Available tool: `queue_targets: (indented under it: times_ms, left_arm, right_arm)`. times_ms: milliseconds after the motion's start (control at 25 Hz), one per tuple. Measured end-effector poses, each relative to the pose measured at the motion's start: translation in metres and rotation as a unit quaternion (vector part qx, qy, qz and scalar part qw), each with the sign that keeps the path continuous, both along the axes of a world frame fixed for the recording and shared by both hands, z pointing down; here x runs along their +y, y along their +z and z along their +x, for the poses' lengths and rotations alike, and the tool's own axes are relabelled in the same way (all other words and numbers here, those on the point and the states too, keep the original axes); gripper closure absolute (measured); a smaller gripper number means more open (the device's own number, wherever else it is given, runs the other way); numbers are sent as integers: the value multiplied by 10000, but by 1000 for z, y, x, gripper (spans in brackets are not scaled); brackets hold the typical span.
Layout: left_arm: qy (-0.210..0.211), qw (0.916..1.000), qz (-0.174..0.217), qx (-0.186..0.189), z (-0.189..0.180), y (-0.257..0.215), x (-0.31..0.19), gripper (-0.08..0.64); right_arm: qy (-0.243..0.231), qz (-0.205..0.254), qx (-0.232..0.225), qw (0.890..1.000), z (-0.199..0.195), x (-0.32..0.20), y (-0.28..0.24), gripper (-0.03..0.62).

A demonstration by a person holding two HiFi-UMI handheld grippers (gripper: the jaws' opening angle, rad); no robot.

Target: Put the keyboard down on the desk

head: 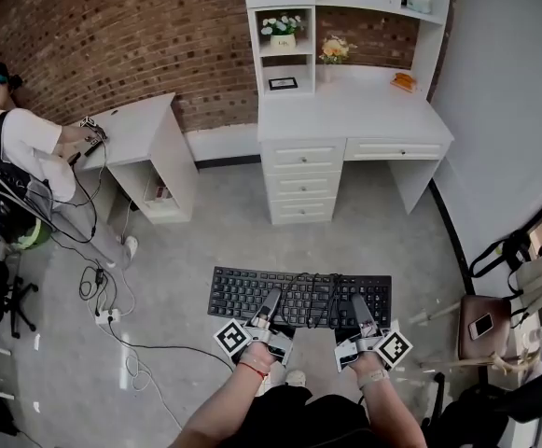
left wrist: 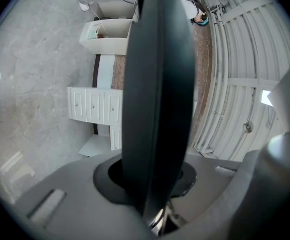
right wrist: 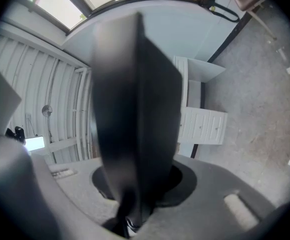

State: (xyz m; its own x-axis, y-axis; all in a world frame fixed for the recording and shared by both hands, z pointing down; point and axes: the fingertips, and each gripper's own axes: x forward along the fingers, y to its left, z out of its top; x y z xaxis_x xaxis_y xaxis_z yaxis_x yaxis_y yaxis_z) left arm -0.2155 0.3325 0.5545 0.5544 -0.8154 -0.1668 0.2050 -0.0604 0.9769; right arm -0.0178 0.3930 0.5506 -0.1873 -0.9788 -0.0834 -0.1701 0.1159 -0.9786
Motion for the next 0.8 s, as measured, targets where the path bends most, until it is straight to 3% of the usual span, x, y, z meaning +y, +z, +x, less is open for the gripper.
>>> queue_targets:
  times_ms: [800]
  left_arm:
    - [-43,9999,-103,-47,11,11,-56,485]
  right_arm:
    - [-53,-74,12,10000,13,-58,15,517]
